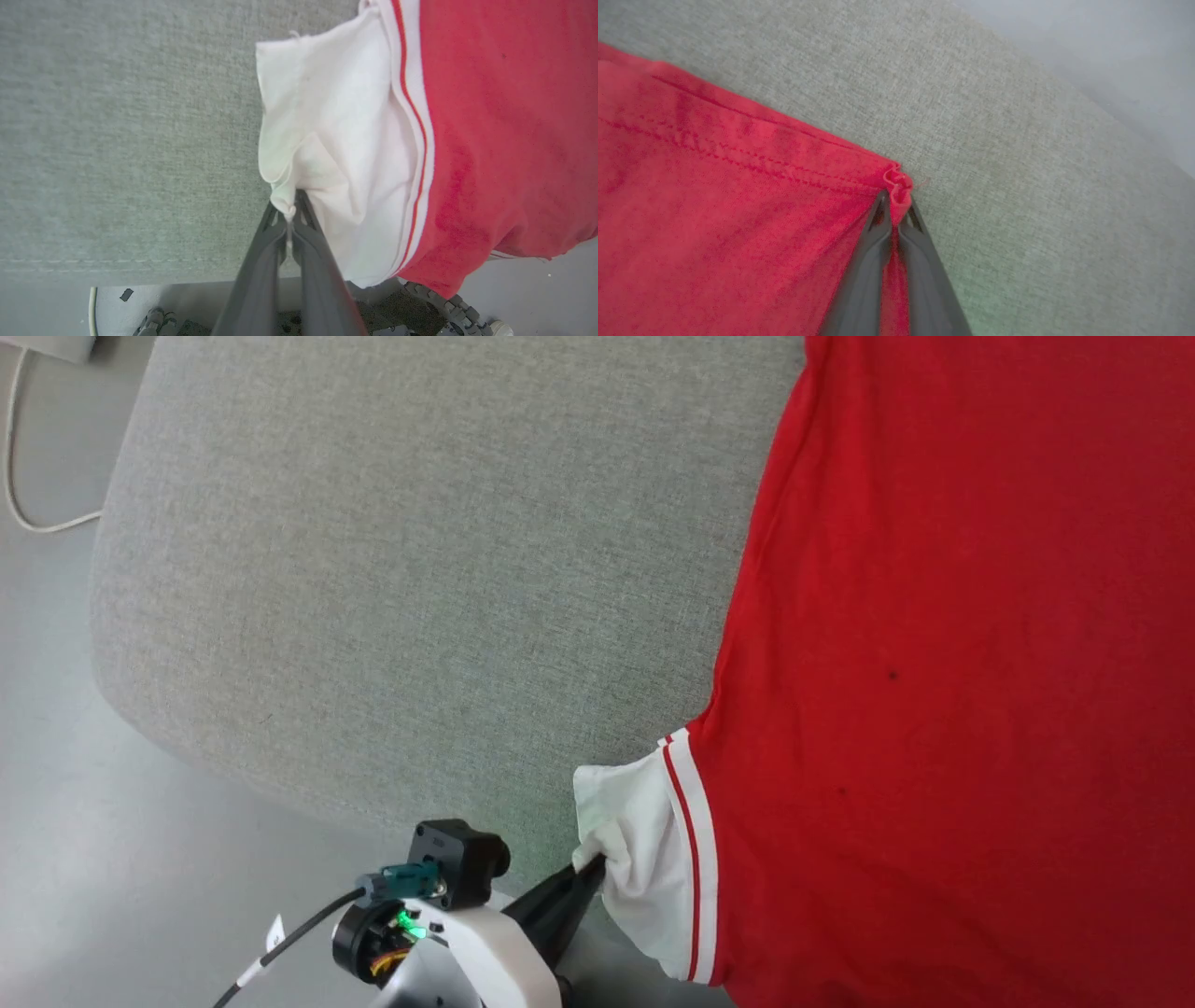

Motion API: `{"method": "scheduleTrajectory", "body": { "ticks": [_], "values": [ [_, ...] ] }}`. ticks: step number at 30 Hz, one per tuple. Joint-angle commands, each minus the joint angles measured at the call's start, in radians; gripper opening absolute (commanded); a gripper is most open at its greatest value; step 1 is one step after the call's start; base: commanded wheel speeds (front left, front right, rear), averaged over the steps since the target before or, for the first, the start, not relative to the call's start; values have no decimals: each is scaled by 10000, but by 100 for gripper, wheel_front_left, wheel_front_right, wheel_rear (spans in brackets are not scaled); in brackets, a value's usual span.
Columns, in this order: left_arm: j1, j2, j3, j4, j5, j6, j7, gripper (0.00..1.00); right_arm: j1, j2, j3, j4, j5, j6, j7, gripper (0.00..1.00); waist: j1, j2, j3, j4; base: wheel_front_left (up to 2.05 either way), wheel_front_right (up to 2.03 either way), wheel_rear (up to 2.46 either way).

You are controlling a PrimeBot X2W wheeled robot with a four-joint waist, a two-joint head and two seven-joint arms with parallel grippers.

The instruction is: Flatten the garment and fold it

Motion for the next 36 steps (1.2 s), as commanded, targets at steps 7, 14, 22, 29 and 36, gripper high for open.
{"method": "scheduleTrajectory", "body": {
  "ticks": [7, 14, 22, 29, 36],
  "values": [
    [-81, 271, 195, 154, 85, 115, 47, 0, 1397, 96, 356, 1198, 126, -25, -436, 0, 3, 0, -1174, -994, 0, 0, 0],
    [356, 553, 565, 192, -148, 414, 42, 0, 2795, 369, 270, 1317, 749, -25, -981, 0, 3, 0, -2634, -2121, 0, 0, 0],
    [1086, 709, 1160, 396, -378, 1005, -309, 0, 5842, 464, -785, -384, 1805, -25, -1325, 0, 3, 0, -4256, -3244, 0, 0, 0],
    [1604, 916, 1552, 343, -508, 1280, -568, 0, 9128, 722, -2473, -3548, 2057, -25, -184, 0, 3, 0, -4847, -3851, 0, 0, 0],
    [1626, 844, 1780, 359, -592, 1354, -879, 0, 11930, 1995, -4067, -6222, 1706, -25, 1460, 0, 3, 0, -4852, -4002, 0, 0, 0]
  ]
}}
